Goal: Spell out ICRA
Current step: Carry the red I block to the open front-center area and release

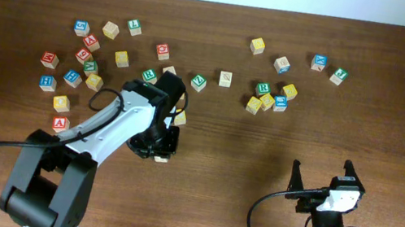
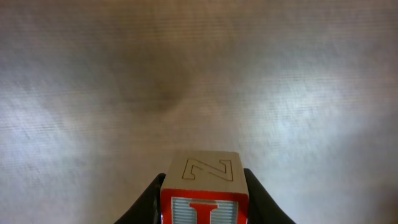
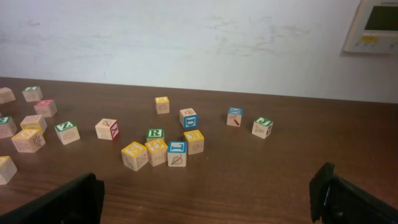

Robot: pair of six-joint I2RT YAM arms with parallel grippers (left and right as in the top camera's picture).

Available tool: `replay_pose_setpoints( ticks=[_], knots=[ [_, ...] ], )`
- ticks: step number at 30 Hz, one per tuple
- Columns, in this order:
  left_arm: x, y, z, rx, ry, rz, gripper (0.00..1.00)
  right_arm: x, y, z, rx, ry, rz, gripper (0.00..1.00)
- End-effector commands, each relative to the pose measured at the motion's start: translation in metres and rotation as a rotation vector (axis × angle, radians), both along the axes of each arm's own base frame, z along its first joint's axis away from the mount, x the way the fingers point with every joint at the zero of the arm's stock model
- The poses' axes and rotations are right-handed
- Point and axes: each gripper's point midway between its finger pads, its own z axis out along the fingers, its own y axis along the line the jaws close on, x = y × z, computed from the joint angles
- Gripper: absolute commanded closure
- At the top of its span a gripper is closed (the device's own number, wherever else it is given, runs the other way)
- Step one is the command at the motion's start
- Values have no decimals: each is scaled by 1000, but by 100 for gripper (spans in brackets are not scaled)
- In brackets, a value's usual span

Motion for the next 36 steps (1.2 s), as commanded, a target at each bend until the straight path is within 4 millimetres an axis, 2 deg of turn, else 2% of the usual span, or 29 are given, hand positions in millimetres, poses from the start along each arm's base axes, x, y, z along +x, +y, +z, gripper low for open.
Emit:
replay_pose_setpoints(
  ticks=[1,4,6,9,12,15,20,23,25,26,27,29,36],
  knots=[
    [10,26,-6,146,-82,3,74,0,2,-2,11,5,6,2],
    [31,44,-12,253,-196,7,73,0,2,-2,11,5,6,2],
    [35,42,-19,241,-223,12,73,0,2,-2,11,5,6,2],
    [34,42,-29,231,-234,15,71,0,2,-3,11,6,6,2],
    [34,42,-29,231,-233,29,69,0,2,-2,11,5,6,2],
    [26,31,-31,164,-188,38,68,0,2,-3,11,6,6,2],
    [26,31,-31,165,-189,38,68,0,2,-2,11,5,6,2],
    [26,31,-31,165,-190,37,50,0,2,-2,11,5,6,2],
    [27,32,-30,171,-194,37,46,0,2,-2,11,5,6,2],
    [27,31,-30,170,-195,29,46,0,2,-2,11,5,6,2],
    [28,31,-30,169,-196,29,54,0,2,-2,11,5,6,2],
    [28,31,-30,170,-197,30,62,0,2,-2,11,5,5,2],
    [35,39,-28,215,-233,2,66,0,2,-2,11,5,6,2]
  ],
)
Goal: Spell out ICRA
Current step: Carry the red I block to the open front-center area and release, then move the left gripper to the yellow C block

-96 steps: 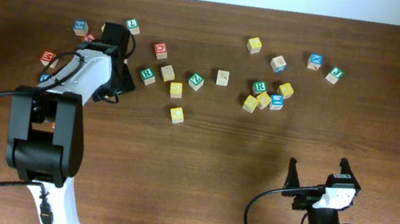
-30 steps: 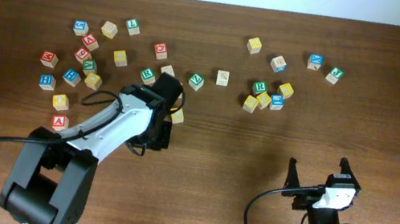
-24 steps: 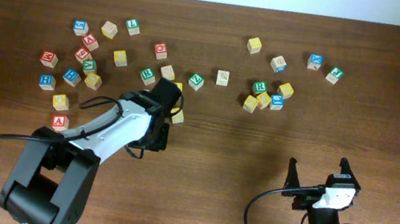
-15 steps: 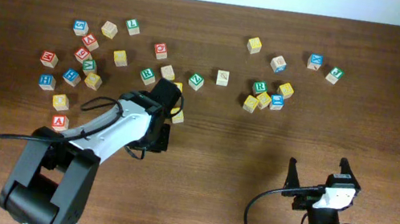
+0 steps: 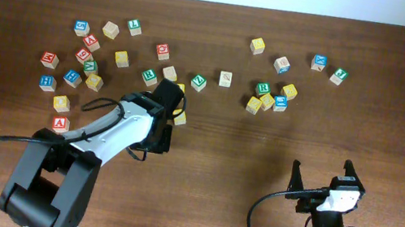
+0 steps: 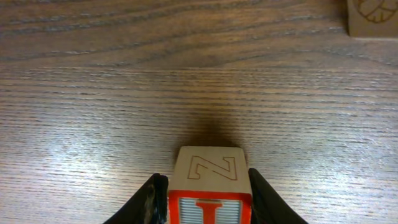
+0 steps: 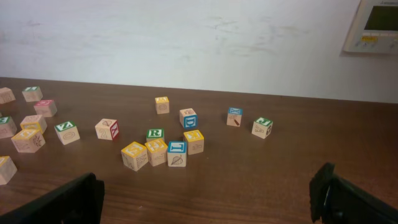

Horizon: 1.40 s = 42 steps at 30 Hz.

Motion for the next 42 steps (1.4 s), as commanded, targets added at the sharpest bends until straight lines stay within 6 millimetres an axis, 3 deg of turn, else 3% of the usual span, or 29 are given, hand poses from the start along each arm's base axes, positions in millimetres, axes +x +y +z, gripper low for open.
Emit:
replay_pose_setpoints(
  ticks=[1,10,11,12,13,14,16,20,22,25,28,31,36,42],
  knots=[
    [2,4,2,28,-15,-16,67,0,2,-2,11,5,6,2],
    [4,4,2,25,-21,-16,71,0,2,-3,11,6,5,2],
    [4,4,2,25,-21,-16,60,0,2,-2,11,5,6,2],
    [4,3,2,25,-21,-16,32,0,2,-2,11,5,6,2],
    [4,3,2,25,-22,-15,23,0,2,-2,11,5,6,2],
    [6,3,4,24,-25,-15,6,0,2,-2,11,5,6,2],
    [9,1,10,20,-28,-16,1,0,2,-2,11,5,6,2],
    [27,-7,45,4,-59,-15,1,0,2,-3,11,6,6,2],
    [52,-17,97,-39,-145,-7,1,0,2,-2,11,5,6,2],
    [81,-17,154,-112,-258,30,1,0,2,-2,11,5,6,2],
    [109,5,190,-139,-363,99,1,0,2,-2,11,5,6,2],
    [109,9,188,-139,-357,110,1,0,2,-2,11,5,6,2],
    [97,-22,185,-293,-282,59,1,0,2,-2,11,5,6,2],
    [91,-27,184,-321,-254,52,1,0,2,-2,11,5,6,2]
  ],
)
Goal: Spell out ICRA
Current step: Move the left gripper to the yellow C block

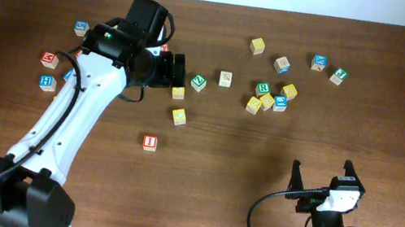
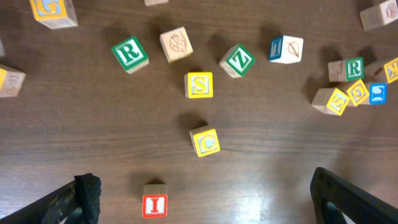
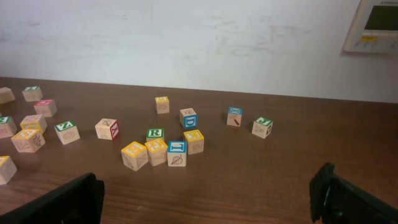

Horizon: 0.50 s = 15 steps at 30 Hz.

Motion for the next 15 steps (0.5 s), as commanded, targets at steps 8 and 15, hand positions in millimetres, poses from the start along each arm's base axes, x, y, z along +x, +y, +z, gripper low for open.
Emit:
replay_pose_setpoints(
  ticks=[8,15],
  knots=[
    [-27,-15,-18,-33,112,18,3,0,2,-2,11,4,6,2],
    [-27,-12,-52,-1,173,42,3,0,2,-2,11,4,6,2]
  ],
)
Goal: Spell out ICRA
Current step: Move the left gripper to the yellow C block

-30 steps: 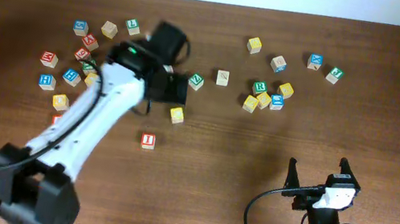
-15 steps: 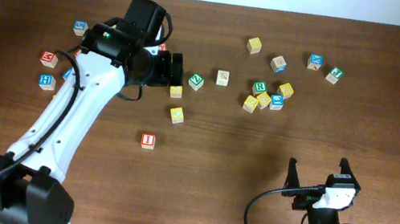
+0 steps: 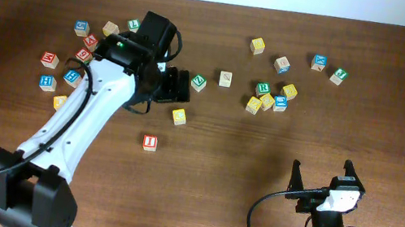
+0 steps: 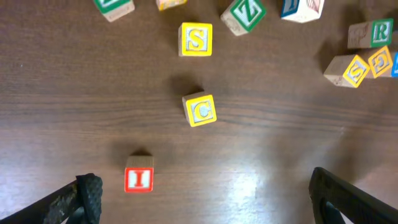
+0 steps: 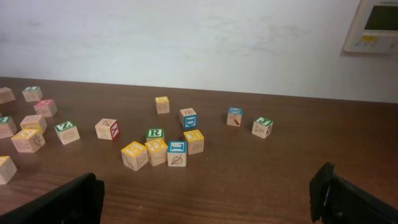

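Observation:
The red I block lies alone on the brown table, and shows in the left wrist view as the I block. The yellow C block lies just behind it to the right; it is the C block in the wrist view. My left gripper hovers open above the C block, its fingers wide apart with nothing between them. A green R block sits in the right cluster. The A block is hidden. My right gripper rests open at the front right.
Several letter blocks are scattered along the back of the table, in a left group and a right group. A yellow S block and a green Z block lie just behind the C block.
My left gripper, still open, has shifted a little toward the front and right and is lower, so the C and I blocks look larger. The blocks and the right arm have not moved.
My left gripper was shut on the I block near the table's middle, then held it down on the wood. Then the I block stood alone on the table while the open gripper was high over the back blocks. Now it hovers over the C block.

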Robot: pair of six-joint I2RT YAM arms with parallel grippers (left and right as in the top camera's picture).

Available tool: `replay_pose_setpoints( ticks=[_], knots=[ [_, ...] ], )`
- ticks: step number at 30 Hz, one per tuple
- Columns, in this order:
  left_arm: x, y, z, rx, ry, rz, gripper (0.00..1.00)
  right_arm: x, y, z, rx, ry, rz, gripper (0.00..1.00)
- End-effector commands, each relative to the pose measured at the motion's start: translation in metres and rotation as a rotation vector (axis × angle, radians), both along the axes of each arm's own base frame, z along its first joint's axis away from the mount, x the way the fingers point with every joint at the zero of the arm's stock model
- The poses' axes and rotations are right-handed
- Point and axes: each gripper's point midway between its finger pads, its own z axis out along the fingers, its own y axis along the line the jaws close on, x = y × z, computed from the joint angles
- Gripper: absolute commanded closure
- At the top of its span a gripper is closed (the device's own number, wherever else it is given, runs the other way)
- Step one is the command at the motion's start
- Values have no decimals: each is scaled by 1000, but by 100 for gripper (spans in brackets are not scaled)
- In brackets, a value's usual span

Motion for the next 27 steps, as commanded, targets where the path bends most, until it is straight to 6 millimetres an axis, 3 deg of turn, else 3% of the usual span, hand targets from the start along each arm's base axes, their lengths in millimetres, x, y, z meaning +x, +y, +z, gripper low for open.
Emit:
replay_pose_setpoints(
  ticks=[1,6,10,12,16,20,25,27],
  knots=[
    [0,3,-27,29,61,17,2,0,2,-2,11,4,6,2],
    [8,-1,-30,22,41,14,3,0,2,-2,11,4,6,2],
    [1,-19,-30,26,36,-34,1,0,2,-2,11,4,6,2],
    [4,-12,-34,99,21,40,1,0,2,-2,11,4,6,2],
    [-2,-13,-57,117,96,59,0,0,2,-2,11,4,6,2],
    [-3,-12,-80,144,149,58,7,0,2,-2,11,4,6,2],
    [-1,-15,-113,158,204,54,25,0,2,-2,11,4,6,2],
    [1,-16,-120,159,207,54,25,0,2,-2,11,4,5,2]
  ],
)
